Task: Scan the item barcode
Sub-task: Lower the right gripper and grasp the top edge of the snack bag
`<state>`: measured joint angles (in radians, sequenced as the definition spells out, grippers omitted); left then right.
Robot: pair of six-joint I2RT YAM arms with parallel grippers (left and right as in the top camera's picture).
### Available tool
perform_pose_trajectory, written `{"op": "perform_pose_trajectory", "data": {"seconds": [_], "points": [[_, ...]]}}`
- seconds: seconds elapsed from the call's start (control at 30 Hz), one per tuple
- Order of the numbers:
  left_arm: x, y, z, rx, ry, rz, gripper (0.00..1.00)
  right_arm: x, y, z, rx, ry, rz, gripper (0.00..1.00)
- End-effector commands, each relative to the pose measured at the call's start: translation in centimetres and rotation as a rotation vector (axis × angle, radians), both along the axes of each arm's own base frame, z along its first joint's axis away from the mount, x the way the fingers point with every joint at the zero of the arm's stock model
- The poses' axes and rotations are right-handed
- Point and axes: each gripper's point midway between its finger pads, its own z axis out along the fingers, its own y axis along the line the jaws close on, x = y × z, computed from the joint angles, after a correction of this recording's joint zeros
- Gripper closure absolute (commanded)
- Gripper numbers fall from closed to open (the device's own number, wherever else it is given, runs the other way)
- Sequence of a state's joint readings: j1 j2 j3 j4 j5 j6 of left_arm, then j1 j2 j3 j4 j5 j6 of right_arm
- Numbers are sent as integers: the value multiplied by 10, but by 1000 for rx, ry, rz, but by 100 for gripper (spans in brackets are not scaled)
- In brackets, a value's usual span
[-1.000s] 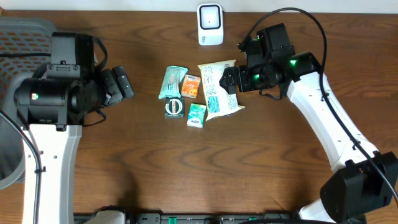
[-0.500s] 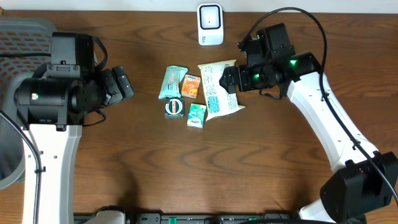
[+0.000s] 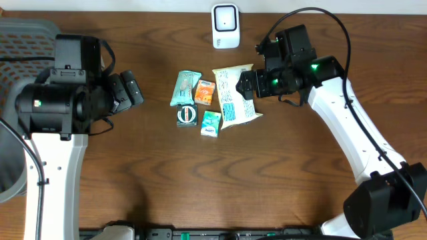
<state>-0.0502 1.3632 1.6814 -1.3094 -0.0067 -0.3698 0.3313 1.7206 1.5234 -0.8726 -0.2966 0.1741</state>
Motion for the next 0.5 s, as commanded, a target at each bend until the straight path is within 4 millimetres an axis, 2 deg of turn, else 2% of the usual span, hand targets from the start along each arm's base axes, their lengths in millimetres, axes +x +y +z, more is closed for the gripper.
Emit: {"op": "perform_pose_trajectory", "data": {"seconds": [0.0,0.2,0.47], "points": [[-1,3,2,5,-4,20,2,6,-5,3,-54,-40,-11,1],[-1,3,2,5,-4,19,2,11,-16,0,-113,-58,-49,1],[-1,3,2,5,-4,20,2,11,-17,0,-115,-58,-50,1]]}}
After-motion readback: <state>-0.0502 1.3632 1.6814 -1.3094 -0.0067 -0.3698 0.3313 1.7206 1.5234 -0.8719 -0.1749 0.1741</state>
